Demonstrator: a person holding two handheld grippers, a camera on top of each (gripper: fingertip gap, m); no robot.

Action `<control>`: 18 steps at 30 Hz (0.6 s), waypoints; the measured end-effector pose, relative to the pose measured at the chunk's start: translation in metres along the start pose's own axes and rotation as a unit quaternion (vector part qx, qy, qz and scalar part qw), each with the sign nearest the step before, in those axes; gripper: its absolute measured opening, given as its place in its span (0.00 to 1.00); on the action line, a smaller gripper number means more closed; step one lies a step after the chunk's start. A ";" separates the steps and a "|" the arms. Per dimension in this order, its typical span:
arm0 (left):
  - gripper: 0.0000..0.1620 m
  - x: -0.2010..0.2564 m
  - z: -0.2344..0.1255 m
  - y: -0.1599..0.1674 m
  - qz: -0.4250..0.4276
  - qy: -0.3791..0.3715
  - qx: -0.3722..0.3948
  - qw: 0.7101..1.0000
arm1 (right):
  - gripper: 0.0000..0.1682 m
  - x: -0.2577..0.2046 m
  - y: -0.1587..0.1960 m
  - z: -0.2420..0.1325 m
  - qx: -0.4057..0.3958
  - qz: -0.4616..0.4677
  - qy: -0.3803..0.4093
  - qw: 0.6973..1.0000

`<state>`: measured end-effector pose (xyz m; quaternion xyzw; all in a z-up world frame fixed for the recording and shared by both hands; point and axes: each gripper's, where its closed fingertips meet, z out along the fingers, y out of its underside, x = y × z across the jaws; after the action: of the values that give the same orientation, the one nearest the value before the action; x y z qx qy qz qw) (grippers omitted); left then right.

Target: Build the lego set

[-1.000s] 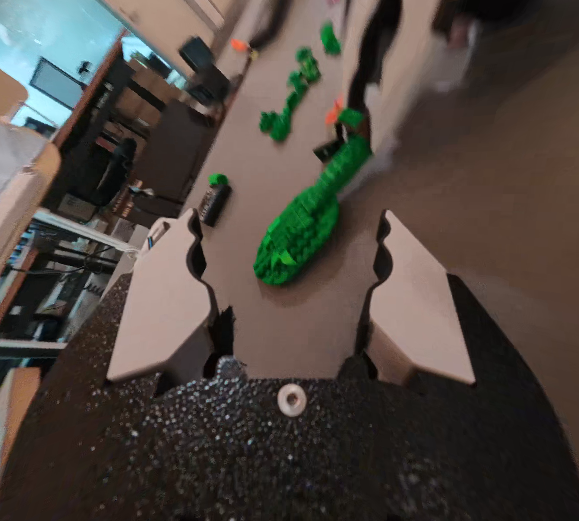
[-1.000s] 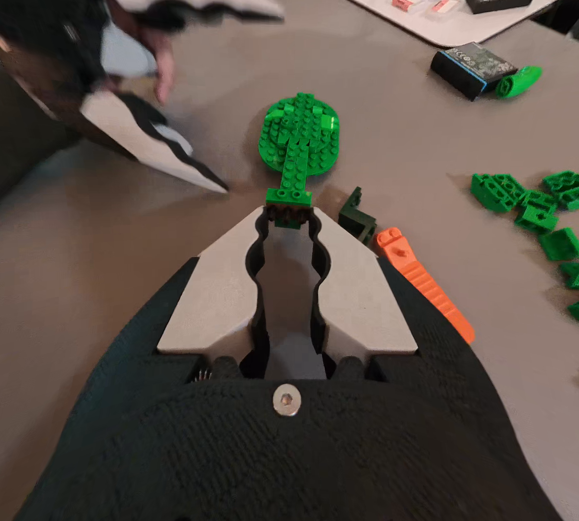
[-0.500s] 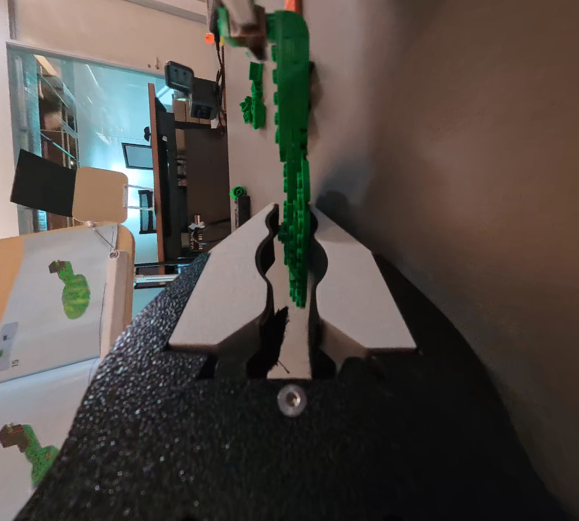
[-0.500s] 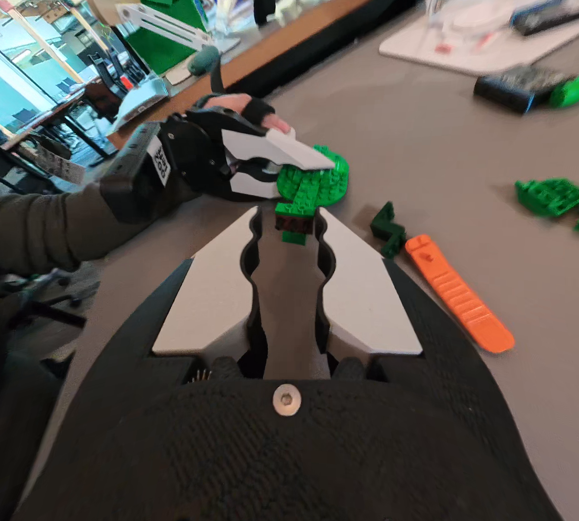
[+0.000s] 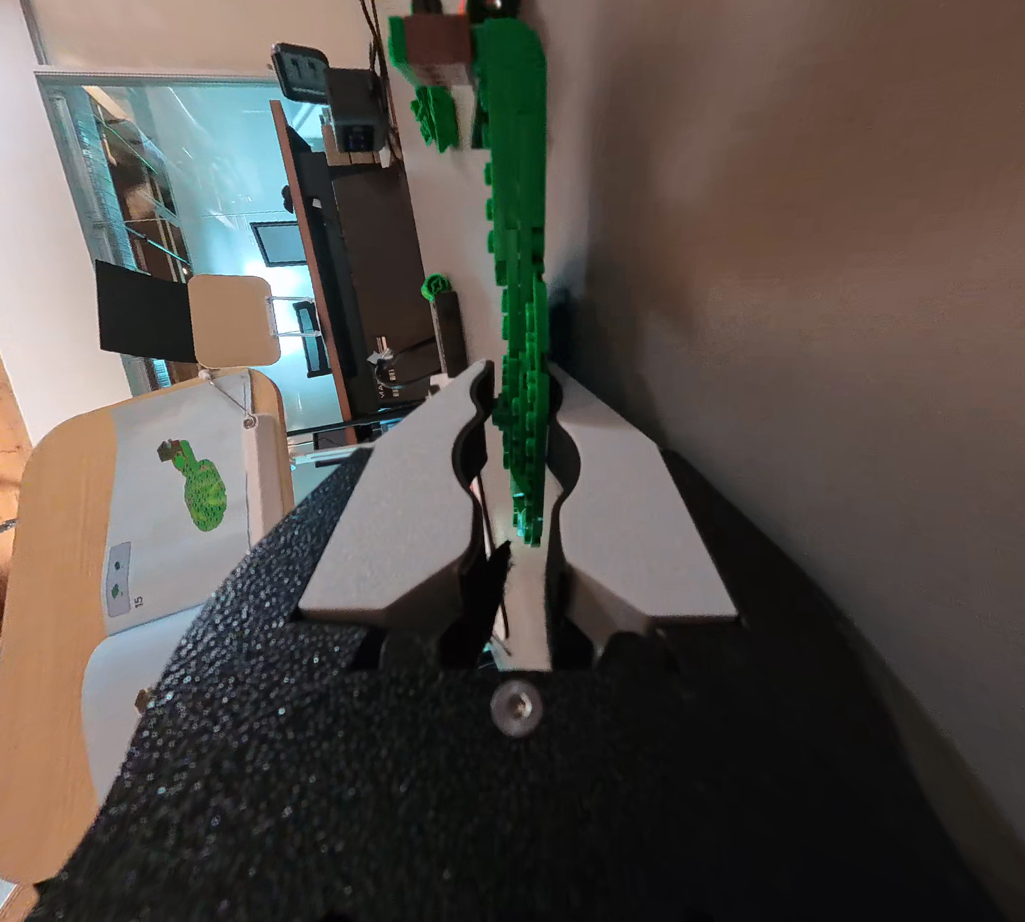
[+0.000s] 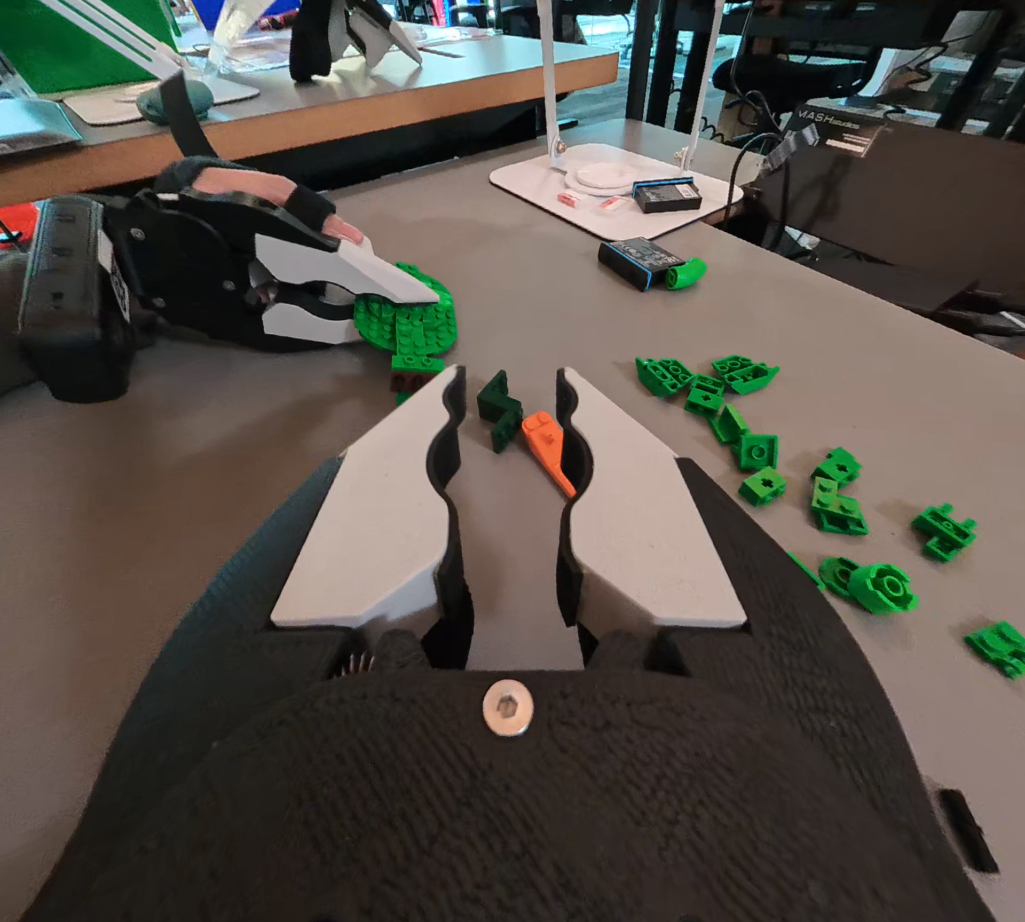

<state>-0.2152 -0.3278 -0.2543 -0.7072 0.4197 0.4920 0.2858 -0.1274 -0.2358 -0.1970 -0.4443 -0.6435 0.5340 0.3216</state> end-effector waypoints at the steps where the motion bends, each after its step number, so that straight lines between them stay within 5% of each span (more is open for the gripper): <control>1: 0.08 0.000 0.000 0.001 -0.002 0.002 -0.002 1.000 | 0.18 0.000 0.001 0.000 -0.002 -0.001 0.001 1.000; 13: 0.08 0.000 0.000 0.003 0.003 -0.002 -0.004 1.000 | 0.16 -0.004 0.012 0.011 -0.081 -0.057 0.035 0.994; 18: 0.08 0.000 0.000 0.003 0.005 -0.001 -0.001 1.000 | 0.16 -0.006 0.026 0.016 -0.187 -0.105 -0.023 0.976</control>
<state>-0.2173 -0.3294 -0.2546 -0.7047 0.4223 0.4946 0.2834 -0.1331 -0.2467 -0.2255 -0.4141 -0.7823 0.3772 0.2725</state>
